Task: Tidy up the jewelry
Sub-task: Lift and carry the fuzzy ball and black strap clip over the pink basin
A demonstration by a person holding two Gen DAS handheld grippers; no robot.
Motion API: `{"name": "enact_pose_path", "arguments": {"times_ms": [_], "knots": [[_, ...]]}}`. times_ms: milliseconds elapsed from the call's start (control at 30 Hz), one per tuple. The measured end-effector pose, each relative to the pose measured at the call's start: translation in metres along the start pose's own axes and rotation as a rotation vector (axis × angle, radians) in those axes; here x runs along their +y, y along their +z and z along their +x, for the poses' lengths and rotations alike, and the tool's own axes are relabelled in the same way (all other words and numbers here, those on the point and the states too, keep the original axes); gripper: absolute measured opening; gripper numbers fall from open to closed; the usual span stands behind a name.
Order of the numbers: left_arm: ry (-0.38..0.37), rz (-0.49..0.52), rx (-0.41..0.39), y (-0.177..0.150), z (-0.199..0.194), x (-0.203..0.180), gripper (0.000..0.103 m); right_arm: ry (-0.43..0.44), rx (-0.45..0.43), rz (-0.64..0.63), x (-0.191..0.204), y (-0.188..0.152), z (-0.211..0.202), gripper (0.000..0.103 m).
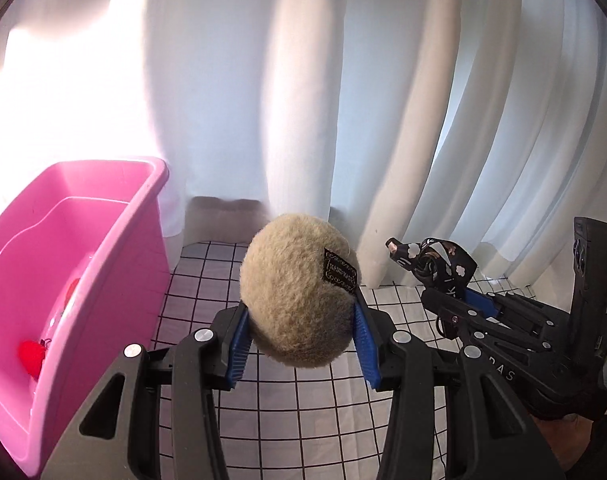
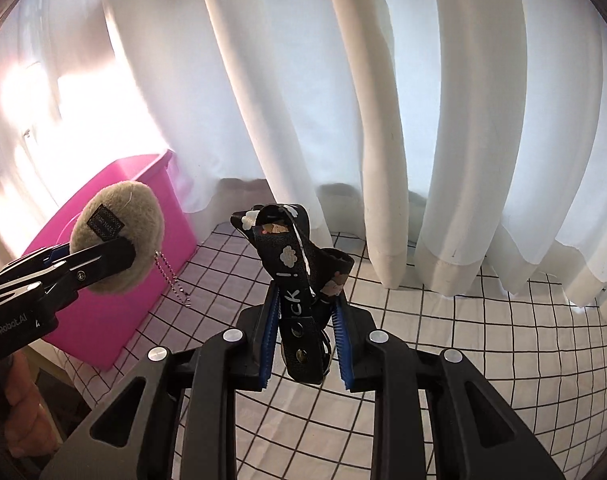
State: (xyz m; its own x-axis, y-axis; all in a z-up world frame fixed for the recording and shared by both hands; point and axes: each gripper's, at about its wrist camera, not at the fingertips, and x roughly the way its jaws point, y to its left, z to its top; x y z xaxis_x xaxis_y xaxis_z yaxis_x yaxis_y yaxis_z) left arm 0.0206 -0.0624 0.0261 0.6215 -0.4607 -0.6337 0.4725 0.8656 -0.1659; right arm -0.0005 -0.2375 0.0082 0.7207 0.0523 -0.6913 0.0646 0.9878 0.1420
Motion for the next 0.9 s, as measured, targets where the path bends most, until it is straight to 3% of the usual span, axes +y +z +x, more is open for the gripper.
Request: {"name": "enact_pose_path", "arguments": {"times_ms": [300, 467, 667, 900], "knots": [[0.063, -0.028, -0.130, 0.037, -0.070, 0.054, 0.043, 0.104, -0.100, -0.101, 0.091, 0.049, -0.012, 0.025], [0.175, -0.065, -0.170, 0.048, -0.102, 0.105, 0.043, 0.189, -0.122, -0.174, 0.151, 0.073, -0.001, 0.025], [0.306, -0.143, -0.141, 0.043, -0.113, 0.166, 0.043, 0.265, -0.065, -0.248, 0.220, 0.089, 0.031, 0.025], [0.386, -0.234, -0.041, 0.017, -0.101, 0.220, 0.044, 0.286, 0.052, -0.321, 0.276, 0.086, 0.079, 0.025]]}}
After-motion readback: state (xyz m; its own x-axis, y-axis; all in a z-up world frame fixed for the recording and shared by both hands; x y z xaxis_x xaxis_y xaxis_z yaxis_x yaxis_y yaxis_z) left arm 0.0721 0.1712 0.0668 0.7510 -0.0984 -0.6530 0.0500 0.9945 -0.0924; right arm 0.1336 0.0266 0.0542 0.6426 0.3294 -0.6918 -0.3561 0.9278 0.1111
